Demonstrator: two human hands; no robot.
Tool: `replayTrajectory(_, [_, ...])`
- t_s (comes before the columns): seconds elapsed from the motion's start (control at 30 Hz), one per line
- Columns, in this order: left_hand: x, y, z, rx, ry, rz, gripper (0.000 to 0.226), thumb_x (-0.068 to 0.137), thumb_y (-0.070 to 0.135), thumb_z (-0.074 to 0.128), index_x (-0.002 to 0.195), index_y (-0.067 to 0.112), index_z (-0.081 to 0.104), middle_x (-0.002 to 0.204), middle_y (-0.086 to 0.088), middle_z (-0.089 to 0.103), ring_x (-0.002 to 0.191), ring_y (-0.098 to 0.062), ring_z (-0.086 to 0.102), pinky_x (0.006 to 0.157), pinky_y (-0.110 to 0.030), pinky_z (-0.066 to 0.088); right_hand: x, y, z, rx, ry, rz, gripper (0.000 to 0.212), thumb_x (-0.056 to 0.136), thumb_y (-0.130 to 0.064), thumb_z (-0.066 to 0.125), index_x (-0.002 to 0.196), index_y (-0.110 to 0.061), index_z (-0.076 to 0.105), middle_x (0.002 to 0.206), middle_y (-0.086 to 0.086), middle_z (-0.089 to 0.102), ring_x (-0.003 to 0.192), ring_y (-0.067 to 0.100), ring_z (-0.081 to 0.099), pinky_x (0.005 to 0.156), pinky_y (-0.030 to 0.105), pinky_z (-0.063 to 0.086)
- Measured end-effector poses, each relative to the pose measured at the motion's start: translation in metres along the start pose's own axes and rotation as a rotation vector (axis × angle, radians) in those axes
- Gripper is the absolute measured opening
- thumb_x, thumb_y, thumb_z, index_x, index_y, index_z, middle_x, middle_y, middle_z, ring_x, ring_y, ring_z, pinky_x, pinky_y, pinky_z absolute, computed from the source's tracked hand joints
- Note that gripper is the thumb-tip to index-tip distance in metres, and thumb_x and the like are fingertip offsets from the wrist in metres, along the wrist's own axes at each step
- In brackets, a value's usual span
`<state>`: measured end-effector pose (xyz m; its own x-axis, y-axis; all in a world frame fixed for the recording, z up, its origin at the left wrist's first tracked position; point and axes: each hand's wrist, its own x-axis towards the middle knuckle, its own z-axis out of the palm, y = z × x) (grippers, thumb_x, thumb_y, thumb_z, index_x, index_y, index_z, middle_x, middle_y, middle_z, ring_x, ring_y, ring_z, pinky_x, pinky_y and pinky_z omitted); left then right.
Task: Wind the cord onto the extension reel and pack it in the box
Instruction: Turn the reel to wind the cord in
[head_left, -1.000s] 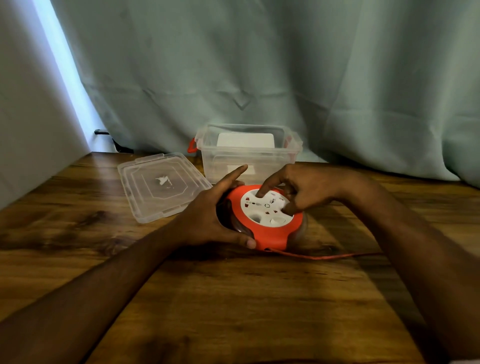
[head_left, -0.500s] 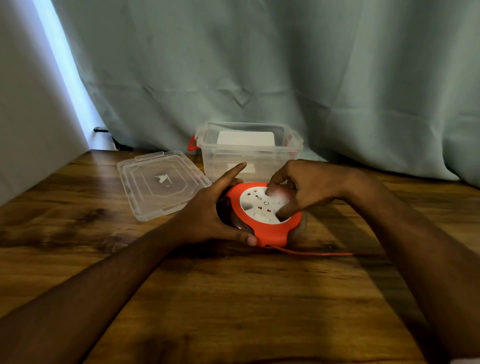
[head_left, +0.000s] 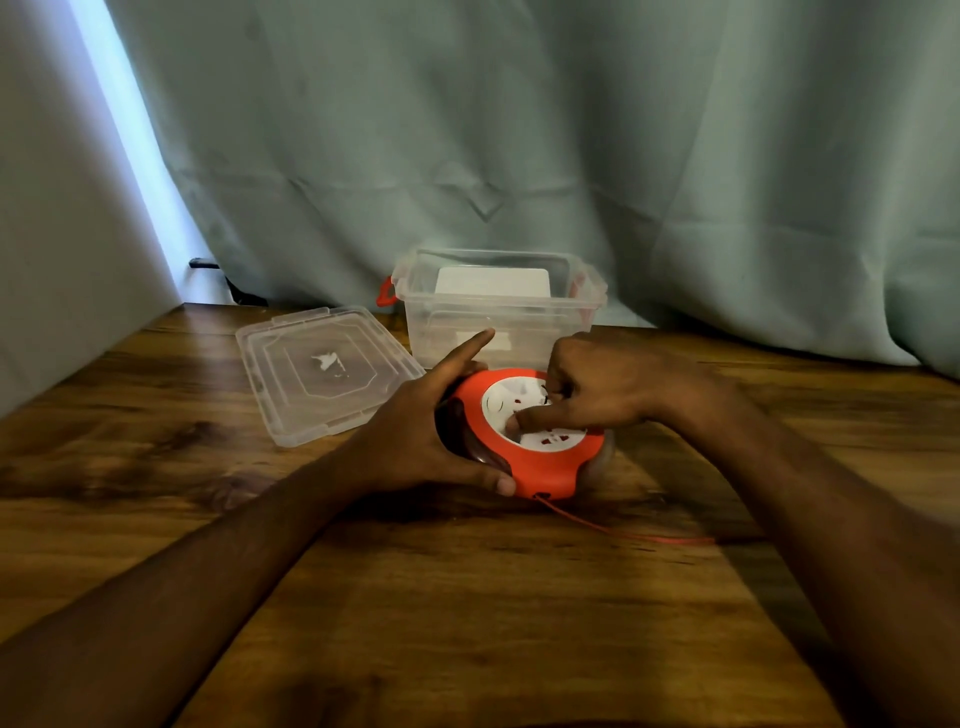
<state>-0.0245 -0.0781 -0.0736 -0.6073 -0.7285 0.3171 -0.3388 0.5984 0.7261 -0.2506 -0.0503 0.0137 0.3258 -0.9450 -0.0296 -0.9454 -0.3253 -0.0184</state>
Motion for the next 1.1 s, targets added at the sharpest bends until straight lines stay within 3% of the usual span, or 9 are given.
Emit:
replayTrajectory(0.13, [0.000,0.001,0.000,0.008,-0.003,-0.004,0.135,0.056,0.049,0.098,0.158,0.053,0.010,0.155,0.015,0.044,0.139,-0.005,0.048,0.108,-0.018,0.046,-0.001,0.005,-0.001,0.057,-0.003,-0.045,0.057,0.086,-0.072,0.062,0.059,-0.021,0.067,0.054,-0.008,0.066,0.053,0.006,0.064,0.053,0.025,0.042])
replayTrajectory(0.23, [0.000,0.001,0.001,0.013,-0.003,-0.004,0.134,0.056,0.049,0.098,0.158,0.053,0.010,0.154,0.016,0.045,0.137,-0.001,0.049,0.107,-0.016,0.046,-0.002,0.010,-0.010,0.160,-0.025,-0.097,0.017,0.090,-0.041,0.075,0.088,-0.025,0.079,0.078,-0.018,0.070,0.075,0.001,0.069,0.065,0.022,0.050])
replayTrajectory(0.27, [0.000,0.001,0.001,0.015,-0.002,-0.004,0.134,0.057,0.048,0.098,0.158,0.053,0.010,0.154,0.017,0.046,0.136,0.000,0.048,0.107,-0.016,0.046,-0.002,0.012,-0.012,0.182,-0.033,-0.105,0.014,0.087,-0.031,0.078,0.101,-0.027,0.078,0.087,-0.020,0.068,0.079,-0.001,0.067,0.069,0.024,0.054])
replayTrajectory(0.37, [0.000,0.001,0.000,0.010,-0.006,-0.009,0.134,0.057,0.048,0.098,0.158,0.053,0.010,0.154,0.016,0.045,0.137,-0.001,0.047,0.106,-0.015,0.045,0.001,0.020,-0.012,0.207,-0.084,-0.108,0.048,0.081,-0.018,0.081,0.123,-0.037,0.071,0.120,-0.013,0.068,0.095,0.006,0.070,0.076,0.031,0.064])
replayTrajectory(0.5, [-0.001,0.001,-0.001,0.008,-0.009,0.001,0.135,0.056,0.047,0.099,0.158,0.054,0.009,0.156,0.014,0.044,0.140,-0.005,0.047,0.111,-0.024,0.047,0.003,0.025,-0.006,0.196,-0.148,-0.141,0.060,0.083,-0.017,0.079,0.137,-0.040,0.063,0.141,-0.011,0.062,0.113,0.013,0.068,0.089,0.035,0.063])
replayTrajectory(0.57, [-0.001,0.001,-0.001,0.006,-0.010,0.000,0.136,0.056,0.046,0.099,0.158,0.053,0.009,0.155,0.015,0.045,0.140,-0.004,0.047,0.111,-0.024,0.047,0.004,0.027,-0.007,0.210,-0.138,-0.155,0.060,0.083,-0.019,0.079,0.136,-0.041,0.063,0.140,-0.012,0.063,0.112,0.010,0.068,0.090,0.034,0.062])
replayTrajectory(0.7, [-0.001,0.000,-0.001,0.008,-0.006,0.001,0.138,0.055,0.043,0.100,0.158,0.053,0.009,0.153,0.017,0.046,0.138,0.000,0.047,0.110,-0.020,0.045,0.004,0.031,-0.006,0.218,-0.122,-0.154,0.057,0.080,-0.025,0.083,0.133,-0.038,0.067,0.127,-0.018,0.068,0.094,-0.005,0.069,0.083,0.021,0.061])
replayTrajectory(0.93, [0.001,-0.002,-0.001,0.002,0.004,0.000,0.137,0.056,0.044,0.099,0.159,0.050,0.008,0.149,0.020,0.045,0.127,0.010,0.048,0.102,-0.008,0.044,0.006,0.031,-0.004,0.160,-0.087,-0.087,0.061,0.073,-0.049,0.086,0.129,-0.034,0.069,0.129,-0.014,0.068,0.103,0.006,0.068,0.091,0.027,0.060])
replayTrajectory(1.1, [0.001,-0.002,0.000,-0.002,0.003,-0.004,0.137,0.056,0.044,0.100,0.159,0.051,0.009,0.145,0.025,0.045,0.124,0.018,0.046,0.100,-0.007,0.044,0.003,0.021,-0.005,0.062,-0.062,-0.033,0.056,0.071,-0.067,0.080,0.112,-0.030,0.072,0.093,-0.024,0.057,0.083,0.002,0.057,0.065,0.017,0.041])
